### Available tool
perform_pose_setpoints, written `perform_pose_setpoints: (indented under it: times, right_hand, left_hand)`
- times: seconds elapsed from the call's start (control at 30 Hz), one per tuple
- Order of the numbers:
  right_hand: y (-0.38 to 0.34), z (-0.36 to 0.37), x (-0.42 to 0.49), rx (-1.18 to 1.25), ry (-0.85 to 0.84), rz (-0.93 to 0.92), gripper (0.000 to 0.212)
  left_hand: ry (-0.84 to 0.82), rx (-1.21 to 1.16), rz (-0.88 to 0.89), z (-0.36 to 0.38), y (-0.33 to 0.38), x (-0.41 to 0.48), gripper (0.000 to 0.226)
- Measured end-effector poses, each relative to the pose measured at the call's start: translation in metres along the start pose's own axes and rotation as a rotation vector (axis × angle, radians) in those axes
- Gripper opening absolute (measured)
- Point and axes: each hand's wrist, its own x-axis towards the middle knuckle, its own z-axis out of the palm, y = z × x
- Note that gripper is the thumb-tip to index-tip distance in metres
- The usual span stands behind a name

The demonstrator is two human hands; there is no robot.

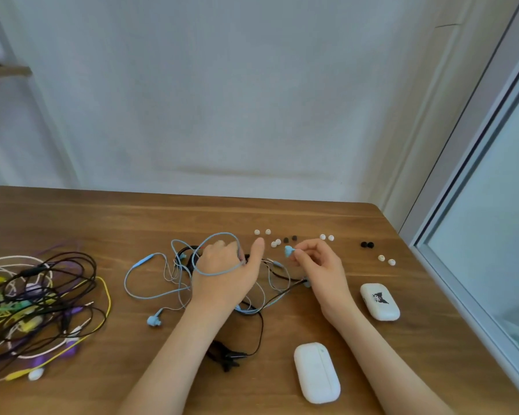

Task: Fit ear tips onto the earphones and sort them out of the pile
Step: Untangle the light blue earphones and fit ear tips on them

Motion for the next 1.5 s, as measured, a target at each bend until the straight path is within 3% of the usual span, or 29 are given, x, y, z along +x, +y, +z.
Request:
perform_pose_setpoints:
  times: [0.17,0.27,0.37,0.4,0.5,0.57,0.73,0.97,1.1,1.17,1.4,1.5]
  right_hand:
    - [0.001,-0.001,0.000,-0.026,0.030,-0.027,0.013]
    - [0.000,0.000,0.000,-0.010,-0.001,-0.048,0.013]
    - [0.000,0.001,-0.001,-0.006,-0.039,-0.070,0.011]
    - [-0.001,0.002,-0.002,-0.004,-0.053,-0.079,0.010]
    - [-0.002,0.003,-0.003,0.002,-0.067,-0.116,0.010]
    - [-0.003,0.003,-0.004,0.017,-0.064,-0.129,0.011]
    - [-0.006,0.003,-0.007,0.067,-0.077,-0.161,0.016]
    - [-0.003,0.003,-0.010,0.032,-0.173,-0.207,0.010]
    - [0.007,0.002,0.001,-0.390,0.093,-0.118,0.025]
    - [0.012,0.002,0.005,-0.597,0.127,-0.051,0.034]
    - [0.018,0.004,0.009,-0.569,0.014,-0.012,0.028]
    - [0.001,-0.005,0.028,-0.637,0.067,-0.077,0.027]
  left_hand:
    - [0.063,0.442,0.030,-0.014,0.002,-0.007,0.060]
    - [-0.013,0.478,-0.028,-0.022,0.007,-0.008,0.054]
    - [-0.088,0.256,-0.027,-0.029,0.014,-0.005,0.045]
    - [-0.156,0.089,-0.066,-0.027,0.016,-0.004,0.046]
    - [-0.366,-0.722,-0.315,-0.022,0.019,-0.004,0.041]
    - [-0.445,-1.014,-0.369,-0.020,0.017,-0.003,0.034]
    - [-0.462,-1.005,-0.197,-0.008,0.012,-0.003,0.020]
    - [-0.288,-0.860,-0.134,-0.002,0.011,-0.005,0.008]
    - [-0.138,-0.957,-0.203,-0.001,0.011,-0.004,0.011]
    - [-0.096,-1.030,-0.233,0.001,0.011,-0.003,0.008]
    - [-0.043,-1.042,-0.263,0.010,0.007,-0.001,0.002]
    - [-0.047,-1.045,-0.263,0.009,0.003,-0.001,0.002]
